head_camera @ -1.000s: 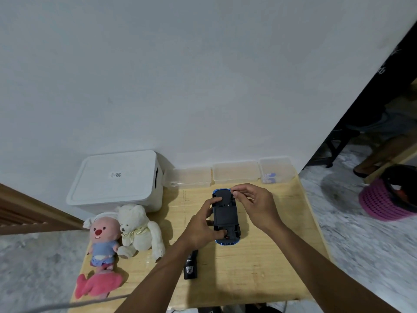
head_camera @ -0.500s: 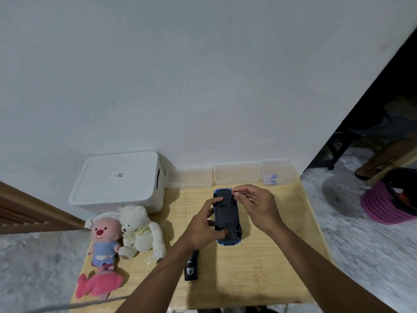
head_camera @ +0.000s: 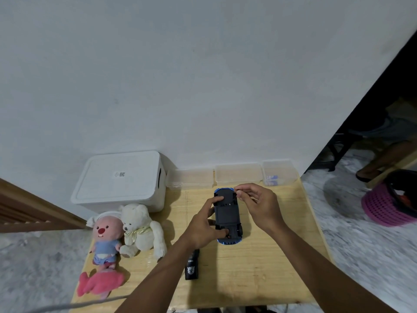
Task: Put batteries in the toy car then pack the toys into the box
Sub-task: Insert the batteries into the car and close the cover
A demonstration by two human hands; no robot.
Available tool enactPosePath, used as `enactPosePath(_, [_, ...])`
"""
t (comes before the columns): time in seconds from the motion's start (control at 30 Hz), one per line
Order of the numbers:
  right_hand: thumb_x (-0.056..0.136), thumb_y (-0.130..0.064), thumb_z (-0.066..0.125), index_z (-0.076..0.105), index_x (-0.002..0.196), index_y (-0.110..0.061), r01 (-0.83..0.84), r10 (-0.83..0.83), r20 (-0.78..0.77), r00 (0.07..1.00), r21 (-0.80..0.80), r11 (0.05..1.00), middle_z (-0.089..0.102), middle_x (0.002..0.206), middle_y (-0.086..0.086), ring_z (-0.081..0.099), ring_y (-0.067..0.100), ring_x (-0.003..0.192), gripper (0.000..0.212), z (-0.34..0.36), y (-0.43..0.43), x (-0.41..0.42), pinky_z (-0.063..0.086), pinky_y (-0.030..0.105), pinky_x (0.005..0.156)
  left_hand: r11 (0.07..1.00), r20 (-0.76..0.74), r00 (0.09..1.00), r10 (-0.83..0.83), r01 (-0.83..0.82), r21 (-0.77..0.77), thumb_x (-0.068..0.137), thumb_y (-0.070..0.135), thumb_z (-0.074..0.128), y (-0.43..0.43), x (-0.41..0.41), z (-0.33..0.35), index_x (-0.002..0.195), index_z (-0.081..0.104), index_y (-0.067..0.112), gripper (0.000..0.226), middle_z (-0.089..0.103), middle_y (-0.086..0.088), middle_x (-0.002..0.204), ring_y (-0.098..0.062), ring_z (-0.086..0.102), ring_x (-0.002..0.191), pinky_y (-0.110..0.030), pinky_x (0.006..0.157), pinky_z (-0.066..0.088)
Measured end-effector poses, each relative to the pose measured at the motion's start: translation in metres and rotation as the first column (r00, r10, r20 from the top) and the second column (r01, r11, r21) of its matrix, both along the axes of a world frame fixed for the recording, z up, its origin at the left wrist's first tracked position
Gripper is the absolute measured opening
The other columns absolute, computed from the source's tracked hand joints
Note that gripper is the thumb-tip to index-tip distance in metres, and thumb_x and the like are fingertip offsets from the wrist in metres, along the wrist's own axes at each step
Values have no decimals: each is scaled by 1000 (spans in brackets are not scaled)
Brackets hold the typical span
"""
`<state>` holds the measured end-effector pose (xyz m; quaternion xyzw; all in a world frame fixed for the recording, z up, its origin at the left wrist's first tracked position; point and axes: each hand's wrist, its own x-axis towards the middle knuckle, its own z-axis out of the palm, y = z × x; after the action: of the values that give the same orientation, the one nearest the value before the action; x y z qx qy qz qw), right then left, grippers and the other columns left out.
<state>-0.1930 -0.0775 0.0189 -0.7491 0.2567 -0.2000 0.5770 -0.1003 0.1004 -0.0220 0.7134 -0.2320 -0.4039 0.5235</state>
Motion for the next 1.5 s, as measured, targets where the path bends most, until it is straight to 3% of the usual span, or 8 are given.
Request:
enactPosePath(0.2, [93, -11, 70, 78, 98, -18, -20, 20, -11, 1000, -54, 998, 77, 93, -10, 72, 5, 92, 12, 1, -1, -1, 60, 33, 87, 1000, -2, 1000, -5, 5, 8, 75, 4, 84, 1, 0, -1, 138, 45, 49, 87, 58, 3, 136, -21, 67, 108, -30, 82, 61])
enactPosePath(0.4, [92, -11, 70, 77, 100, -22, -135, 124, -71, 990, -190, 972, 76, 94, -14, 69, -1, 90, 15, 6, 2, 0, 58, 20, 82, 1000, 4, 1000, -8, 8, -6, 75, 3, 84, 2, -1, -2, 138, 46, 47, 85, 58, 4, 137, -21, 61, 120, -28, 85, 59])
enactPosePath(0.53, [84, -13, 78, 75, 87, -23, -95, 86, -71, 994, -150, 984, 74, 84, -14, 70, 7, 82, 11, 6, -1, 4, 61, 26, 76, 1000, -5, 1000, 3, -3, 2, 74, 4, 84, 1, 0, 0, 137, 47, 48, 85, 59, 1, 136, -20, 65, 112, -31, 83, 61])
enactPosePath(0.77, [83, -12, 81, 75, 86, -16, -99, 95, -55, 994, -77, 992, 76, 85, -6, 72, 10, 76, 7, 14, -7, 9, 57, 23, 68, 1000, 16, 1000, -2, 2, -14, 73, 5, 84, 0, 4, 5, 136, 48, 45, 83, 62, 1, 135, -20, 65, 107, -32, 83, 60])
enactPosePath(0.97, [81, -10, 82, 80, 92, -18, -101, 101, -14, 995, 1, 995, 77, 81, -1, 74, 18, 77, 14, 17, -8, 9, 64, 39, 72, 1000, 31, 999, -20, 21, -22, 74, 4, 84, -3, 2, 7, 137, 48, 45, 84, 61, 2, 136, -17, 62, 110, -27, 81, 58])
enactPosePath(1.13, [88, -13, 74, 79, 101, -25, -133, 129, -47, 991, -92, 987, 78, 93, -10, 75, 9, 81, 18, 17, -7, 6, 63, 32, 73, 999, 44, 999, -6, 8, -38, 72, 5, 83, -5, 3, 8, 136, 49, 46, 83, 60, 6, 136, -21, 60, 119, -35, 90, 60])
enactPosePath(1.33, [91, -10, 73, 77, 100, -18, -106, 106, 14, 994, -17, 994, 76, 87, 2, 75, 17, 75, 13, 25, -11, 10, 64, 37, 71, 999, 52, 999, -16, 18, -45, 74, 2, 82, -7, 4, 12, 137, 49, 44, 82, 61, 5, 133, -14, 60, 110, -27, 83, 56])
enactPosePath(1.5, [90, -9, 74, 78, 96, -25, -138, 138, -1, 990, -115, 984, 77, 88, -10, 75, 9, 79, 18, 24, -13, 11, 63, 33, 74, 999, 46, 999, -12, 14, -49, 74, 2, 82, -9, 6, 15, 137, 49, 44, 82, 62, 2, 133, -11, 65, 98, -26, 78, 57])
